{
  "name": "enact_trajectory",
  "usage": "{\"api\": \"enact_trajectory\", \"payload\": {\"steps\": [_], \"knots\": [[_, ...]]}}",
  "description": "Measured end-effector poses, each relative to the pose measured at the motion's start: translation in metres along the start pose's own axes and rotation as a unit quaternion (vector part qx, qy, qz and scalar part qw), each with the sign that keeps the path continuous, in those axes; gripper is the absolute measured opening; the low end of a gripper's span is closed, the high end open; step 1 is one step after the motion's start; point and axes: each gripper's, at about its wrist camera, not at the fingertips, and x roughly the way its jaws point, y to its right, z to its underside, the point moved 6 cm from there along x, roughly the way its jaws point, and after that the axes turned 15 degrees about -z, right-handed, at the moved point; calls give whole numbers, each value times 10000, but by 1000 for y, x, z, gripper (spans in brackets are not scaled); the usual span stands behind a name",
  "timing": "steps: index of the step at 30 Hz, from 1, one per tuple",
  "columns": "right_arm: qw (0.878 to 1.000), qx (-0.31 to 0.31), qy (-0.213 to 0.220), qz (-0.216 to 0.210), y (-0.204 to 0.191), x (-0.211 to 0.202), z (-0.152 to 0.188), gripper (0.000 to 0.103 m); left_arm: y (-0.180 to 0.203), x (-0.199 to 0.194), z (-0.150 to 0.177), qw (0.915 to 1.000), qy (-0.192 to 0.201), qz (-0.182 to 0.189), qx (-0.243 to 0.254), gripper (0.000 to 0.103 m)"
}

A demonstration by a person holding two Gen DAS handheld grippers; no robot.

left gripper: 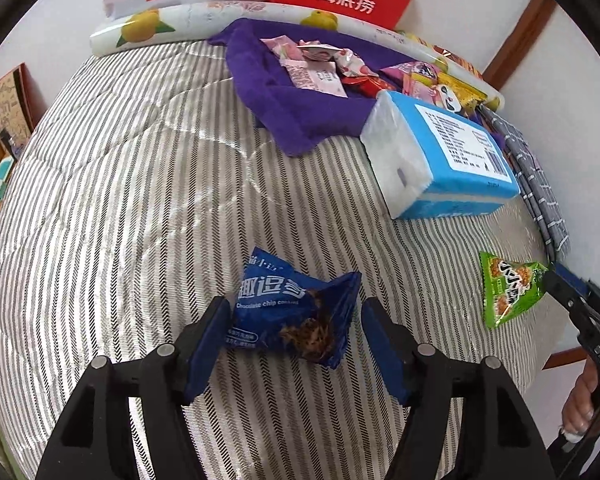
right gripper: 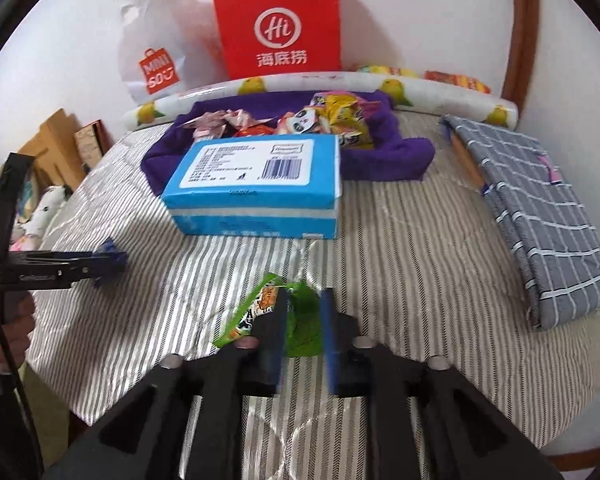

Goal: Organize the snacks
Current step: 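Grasp the green snack bag with the right tool while the left tool grasps the blue chip bag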

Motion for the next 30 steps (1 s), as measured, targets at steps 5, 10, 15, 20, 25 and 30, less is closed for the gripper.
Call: {"api": "enact_trajectory", "payload": {"steps": [5,10,15,20,25,30], "knots": [[9995,-289,74,-46,1,-7,3,63,9,1,2,9994,129,-220,226,73],[9989,-345,-33,-318,1,0,13,80,19,5,3,9951,382,-746,521,73],[9981,-435,-123,-411,-3,20,17,80,19,2,0,9942,487,-823,488,62],[9982,-367,-201,-420,0,39,18,80,14,0,-2,9951,466,-785,379,54],[9979,-308,-371,-423,0,53,19,79,11,-1,-2,9971,400,-610,201,49],[9975,-294,-389,-515,-3,54,22,64,9,-4,-3,9977,414,-535,107,48]]}}
